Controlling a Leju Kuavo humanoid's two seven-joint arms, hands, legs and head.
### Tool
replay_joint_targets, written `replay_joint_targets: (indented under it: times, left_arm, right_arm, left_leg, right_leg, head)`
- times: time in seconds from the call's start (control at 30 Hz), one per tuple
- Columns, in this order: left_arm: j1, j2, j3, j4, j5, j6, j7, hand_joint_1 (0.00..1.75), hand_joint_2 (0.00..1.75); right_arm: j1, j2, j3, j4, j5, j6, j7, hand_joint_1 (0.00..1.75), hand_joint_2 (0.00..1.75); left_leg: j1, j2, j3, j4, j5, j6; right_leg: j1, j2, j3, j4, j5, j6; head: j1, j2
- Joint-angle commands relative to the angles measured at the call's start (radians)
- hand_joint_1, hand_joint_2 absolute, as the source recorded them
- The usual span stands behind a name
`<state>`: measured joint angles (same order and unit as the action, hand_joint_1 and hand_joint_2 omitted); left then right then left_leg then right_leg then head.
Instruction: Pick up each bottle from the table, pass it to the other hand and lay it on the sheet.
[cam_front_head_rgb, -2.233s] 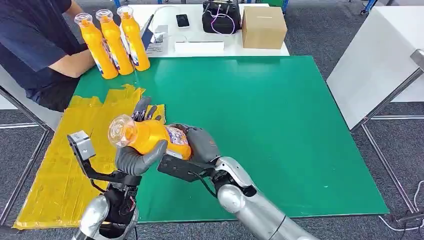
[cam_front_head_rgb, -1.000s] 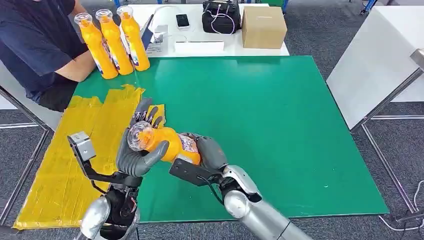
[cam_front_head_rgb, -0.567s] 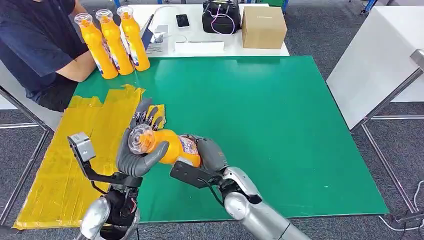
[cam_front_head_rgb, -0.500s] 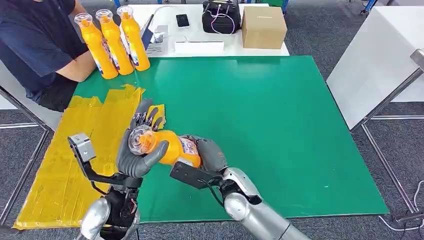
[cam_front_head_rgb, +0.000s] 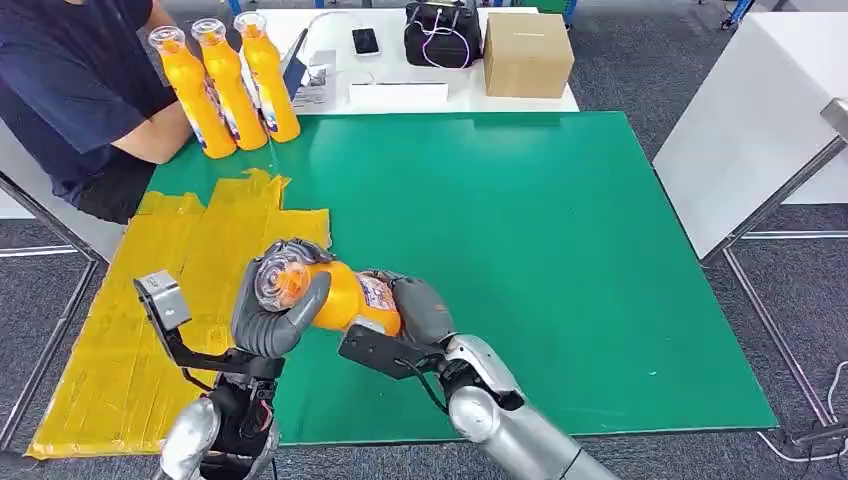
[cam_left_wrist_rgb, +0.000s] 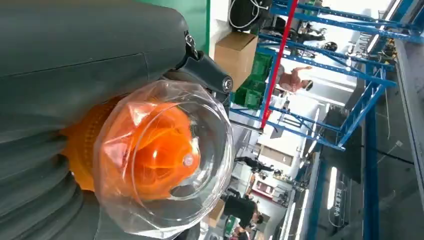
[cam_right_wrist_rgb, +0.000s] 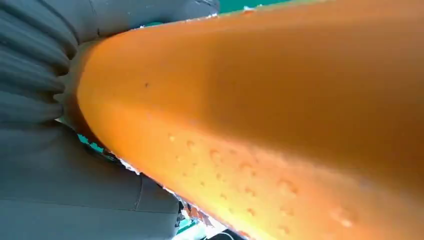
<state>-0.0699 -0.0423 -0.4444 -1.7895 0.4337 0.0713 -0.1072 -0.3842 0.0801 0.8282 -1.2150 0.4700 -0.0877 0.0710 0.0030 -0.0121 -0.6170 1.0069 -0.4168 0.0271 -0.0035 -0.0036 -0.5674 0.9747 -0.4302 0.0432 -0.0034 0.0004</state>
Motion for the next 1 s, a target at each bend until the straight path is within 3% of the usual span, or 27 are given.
replay_joint_targets:
  times: [0.03,0.1,0.37,0.4,0.43,0.47,0.5,0.7,0.93,1.0]
  left_arm:
    - [-0.017,-0.011,-0.035,0.04,0.003,-0.016,0.003,1.75,1.75]
    - [-0.018,-0.012,-0.037,0.048,0.003,-0.018,0.001,1.75,1.75]
    - [-0.027,-0.014,-0.043,0.053,0.002,-0.022,-0.004,1.75,1.75]
    - [-0.026,-0.015,-0.04,0.051,0.0,-0.021,-0.007,1.75,1.75]
    - [-0.026,-0.014,-0.039,0.048,-0.003,-0.019,-0.01,1.75,1.75]
    - [-0.023,-0.014,-0.028,0.038,-0.032,-0.006,-0.033,1.75,1.75]
    - [-0.017,-0.015,-0.011,0.021,-0.074,0.016,-0.065,1.75,1.75]
    - [0.049,-0.012,0.162,-0.103,-0.231,0.08,-0.147,1.75,1.75]
    - [0.055,-0.022,0.163,-0.099,-0.236,0.07,-0.147,1.75,1.75]
    - [0.091,-0.018,0.209,-0.136,-0.301,0.104,-0.196,1.75,1.75]
  right_arm:
    - [-0.019,-0.018,-0.003,0.019,0.006,-0.002,0.01,1.75,1.75]
    - [-0.019,-0.019,-0.011,0.015,0.011,-0.006,0.009,1.75,1.75]
    - [-0.007,-0.029,-0.046,-0.007,0.038,-0.042,0.011,1.75,1.75]
    - [-0.004,-0.032,-0.052,-0.015,0.061,-0.067,0.014,1.26,1.75]
    - [0.0,-0.037,-0.055,-0.025,0.087,-0.092,0.01,0.0,1.75]
    - [-0.001,-0.066,-0.047,-0.048,0.12,-0.073,0.036,0.0,1.75]
    - [0.014,-0.081,-0.063,-0.072,0.123,-0.07,0.036,0.0,0.0]
    - [0.187,-0.192,-0.21,-0.328,0.196,-0.059,0.05,0.0,0.0]
    - [0.187,-0.185,-0.213,-0.329,0.194,-0.051,0.049,0.0,0.0]
    - [0.256,-0.224,-0.232,-0.454,0.245,-0.091,0.006,0.0,0.0]
  left_leg:
    - [0.001,0.0,0.007,0.0,-0.003,-0.001]
    - [0.0,-0.001,0.001,0.0,0.0,0.0]
    - [0.0,-0.001,0.004,0.0,-0.001,-0.001]
    - [0.0,-0.001,0.003,0.0,-0.001,-0.001]
    - [0.0,-0.001,0.001,0.0,0.0,0.0]
    - [0.0,-0.001,0.003,0.0,-0.001,-0.001]
    - [0.0,-0.001,0.005,0.0,-0.002,-0.001]
    - [0.0,-0.003,0.004,0.0,-0.002,-0.001]
    - [0.0,0.0,0.003,0.0,-0.002,-0.001]
    - [0.0,0.0,0.001,0.0,-0.001,-0.001]
  right_leg:
    - [0.001,-0.001,0.008,-0.001,-0.003,-0.001]
    - [0.0,-0.001,0.002,-0.001,0.0,0.0]
    - [0.0,-0.002,0.005,-0.001,-0.002,0.0]
    - [0.0,-0.002,0.003,-0.001,-0.001,0.0]
    - [0.0,-0.002,0.002,-0.001,-0.001,0.0]
    - [0.0,-0.002,0.004,-0.001,-0.001,0.0]
    - [0.001,-0.002,0.006,-0.001,-0.002,0.0]
    - [0.0,-0.003,0.006,-0.001,-0.003,0.0]
    - [0.0,-0.001,0.004,0.0,-0.002,-0.001]
    - [0.0,0.0,0.001,0.0,-0.001,0.0]
  head:
    - [0.0,0.0]
    - [0.0,0.0]
    - [0.0,0.0]
    - [0.0,0.0]
    - [0.0,0.0]
    - [0.0,0.0]
    - [0.0,0.0]
    - [0.0,0.0]
    - [0.0,0.0]
    - [0.0,0.0]
